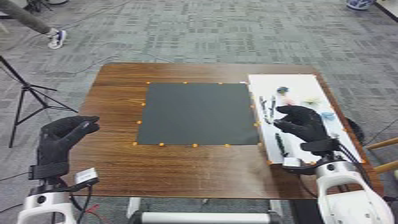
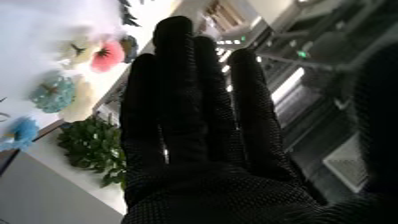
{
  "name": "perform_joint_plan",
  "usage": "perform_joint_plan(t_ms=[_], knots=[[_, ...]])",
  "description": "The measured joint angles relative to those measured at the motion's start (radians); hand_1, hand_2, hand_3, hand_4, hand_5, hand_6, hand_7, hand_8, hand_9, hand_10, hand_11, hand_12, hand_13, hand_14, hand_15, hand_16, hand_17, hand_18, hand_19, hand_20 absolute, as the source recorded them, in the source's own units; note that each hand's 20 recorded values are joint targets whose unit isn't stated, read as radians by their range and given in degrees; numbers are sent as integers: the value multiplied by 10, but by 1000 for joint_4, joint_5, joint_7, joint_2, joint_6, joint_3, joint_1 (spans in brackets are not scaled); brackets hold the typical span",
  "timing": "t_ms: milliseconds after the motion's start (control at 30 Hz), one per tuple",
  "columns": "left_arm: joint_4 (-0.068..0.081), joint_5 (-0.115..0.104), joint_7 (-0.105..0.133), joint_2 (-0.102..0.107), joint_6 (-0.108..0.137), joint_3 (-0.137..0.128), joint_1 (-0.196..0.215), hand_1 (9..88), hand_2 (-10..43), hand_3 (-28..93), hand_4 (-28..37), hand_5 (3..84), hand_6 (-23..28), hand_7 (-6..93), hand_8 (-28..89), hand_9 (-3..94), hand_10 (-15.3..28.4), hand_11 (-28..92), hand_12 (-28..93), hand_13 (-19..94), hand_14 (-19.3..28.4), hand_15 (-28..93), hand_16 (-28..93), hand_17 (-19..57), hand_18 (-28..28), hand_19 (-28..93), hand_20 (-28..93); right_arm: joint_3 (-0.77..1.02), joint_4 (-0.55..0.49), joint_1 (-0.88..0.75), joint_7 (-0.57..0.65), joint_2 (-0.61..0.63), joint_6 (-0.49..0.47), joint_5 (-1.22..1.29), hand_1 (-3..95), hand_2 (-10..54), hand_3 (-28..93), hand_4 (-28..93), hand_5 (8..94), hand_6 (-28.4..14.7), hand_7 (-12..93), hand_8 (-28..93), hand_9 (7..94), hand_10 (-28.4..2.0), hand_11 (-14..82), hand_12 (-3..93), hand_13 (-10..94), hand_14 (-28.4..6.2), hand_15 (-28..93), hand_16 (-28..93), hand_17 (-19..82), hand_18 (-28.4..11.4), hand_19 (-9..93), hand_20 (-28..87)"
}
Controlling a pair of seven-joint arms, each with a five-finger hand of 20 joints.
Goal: Arrange flowers
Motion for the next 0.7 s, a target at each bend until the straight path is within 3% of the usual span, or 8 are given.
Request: perform_joint_plan(t_ms=[100, 133, 200, 267, 333, 500, 700], knots=[[1, 1, -1, 0, -1, 3, -5, 325, -55, 649, -189, 629, 11, 276, -90, 645, 133, 310, 192, 522, 177, 416, 32, 113, 146, 268, 312, 1, 5, 0, -15, -6, 38, 13, 189, -28, 656, -134, 482, -46, 138, -48, 572, -190, 120, 227, 486, -189, 249, 274, 205, -201, 403, 365], [1, 6, -2, 0, -1, 2, -6, 325, -54, 648, -189, 629, 11, 276, -89, 645, 133, 310, 193, 522, 177, 416, 32, 113, 146, 269, 312, 2, 4, 1, -14, -7, 40, 34, 221, -64, 676, -139, 499, -43, 151, -52, 584, -186, 132, 228, 495, -185, 257, 280, 199, -203, 416, 372], [1, 19, -5, 0, -2, -3, -4, 325, -55, 649, -188, 629, 11, 276, -89, 645, 133, 310, 192, 523, 176, 416, 32, 113, 146, 270, 312, 0, -2, 1, 6, -6, 39, 113, 271, -92, 683, -147, 513, -41, 159, -54, 609, -177, 152, 232, 563, -163, 325, 284, 228, -214, 529, 420], [-2, 25, -5, -1, -2, -11, 3, 324, -55, 649, -188, 629, 11, 276, -89, 645, 134, 310, 192, 522, 177, 416, 32, 113, 146, 271, 313, -2, -14, -1, 56, -3, 36, 184, 322, -95, 664, -151, 519, -44, 160, -49, 644, -173, 187, 244, 703, -120, 382, 287, 333, -218, 644, 466], [-3, 25, -5, -3, -1, -14, 9, 324, -55, 650, -187, 629, 11, 275, -89, 645, 134, 310, 192, 521, 178, 416, 32, 112, 146, 273, 314, -1, -27, -8, 110, 0, 36, 188, 353, -95, 640, -152, 529, -47, 173, -43, 668, -171, 214, 256, 775, -96, 435, 307, 401, -215, 730, 493], [-6, 28, -10, -4, -3, -18, 12, 323, -57, 651, -187, 628, 12, 275, -89, 645, 134, 309, 192, 524, 179, 417, 32, 113, 148, 285, 319, -5, -38, -52, 145, 1, 52, -130, 371, -95, 639, -176, 545, -46, 203, -41, 682, -152, 262, 284, 802, -80, 530, 324, 515, -169, 897, 475], [-15, 29, -19, -4, -3, -31, 21, 324, -58, 652, -187, 628, 11, 274, -89, 644, 134, 309, 192, 523, 179, 419, 33, 114, 148, 289, 322, -54, -18, -76, 185, 63, 85, -408, 373, -95, 638, -178, 555, -45, 229, -38, 693, -144, 297, 297, 826, -65, 551, 328, 554, -151, 927, 457]])
